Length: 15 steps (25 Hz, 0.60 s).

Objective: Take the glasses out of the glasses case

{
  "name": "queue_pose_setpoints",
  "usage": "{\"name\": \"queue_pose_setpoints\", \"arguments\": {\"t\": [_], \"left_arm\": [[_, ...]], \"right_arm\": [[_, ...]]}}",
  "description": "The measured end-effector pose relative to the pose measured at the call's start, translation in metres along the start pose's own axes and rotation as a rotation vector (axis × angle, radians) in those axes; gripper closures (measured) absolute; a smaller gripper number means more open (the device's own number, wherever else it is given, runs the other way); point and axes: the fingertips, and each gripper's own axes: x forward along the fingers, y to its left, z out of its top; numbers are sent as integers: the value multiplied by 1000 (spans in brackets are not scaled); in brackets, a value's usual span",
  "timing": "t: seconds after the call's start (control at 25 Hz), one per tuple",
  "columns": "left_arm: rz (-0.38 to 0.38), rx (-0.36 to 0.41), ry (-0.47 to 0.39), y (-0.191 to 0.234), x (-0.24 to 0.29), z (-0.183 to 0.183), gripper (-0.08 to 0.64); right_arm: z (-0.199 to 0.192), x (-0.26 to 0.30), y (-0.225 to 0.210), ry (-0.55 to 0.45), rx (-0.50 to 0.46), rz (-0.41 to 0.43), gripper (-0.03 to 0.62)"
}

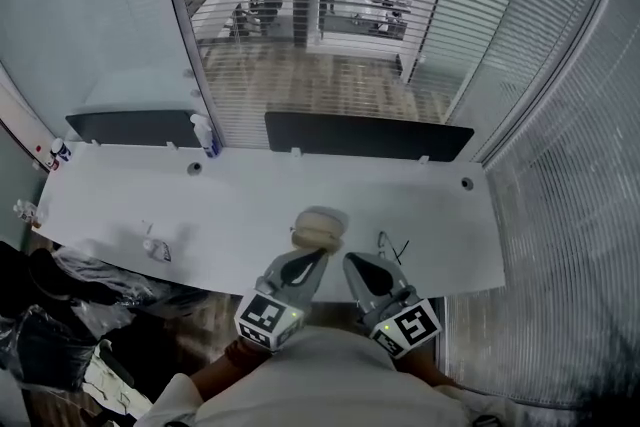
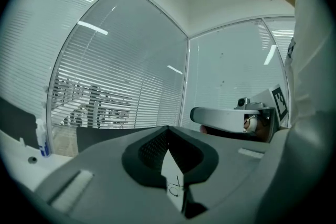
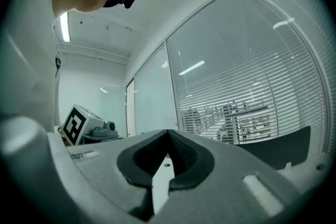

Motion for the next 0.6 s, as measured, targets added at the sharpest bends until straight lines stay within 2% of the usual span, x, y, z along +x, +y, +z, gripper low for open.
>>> {"name": "queue_pose_setpoints", "arguments": {"t": [0.24,0.6], "left_arm": [[-15,5,2,-1,2,2,557],[-16,1,11,1,8,2,557]], "right_arm": [[6,2,-4,-28,4,-21,592],[0,7,-12,-1,13,-24,592]]}}
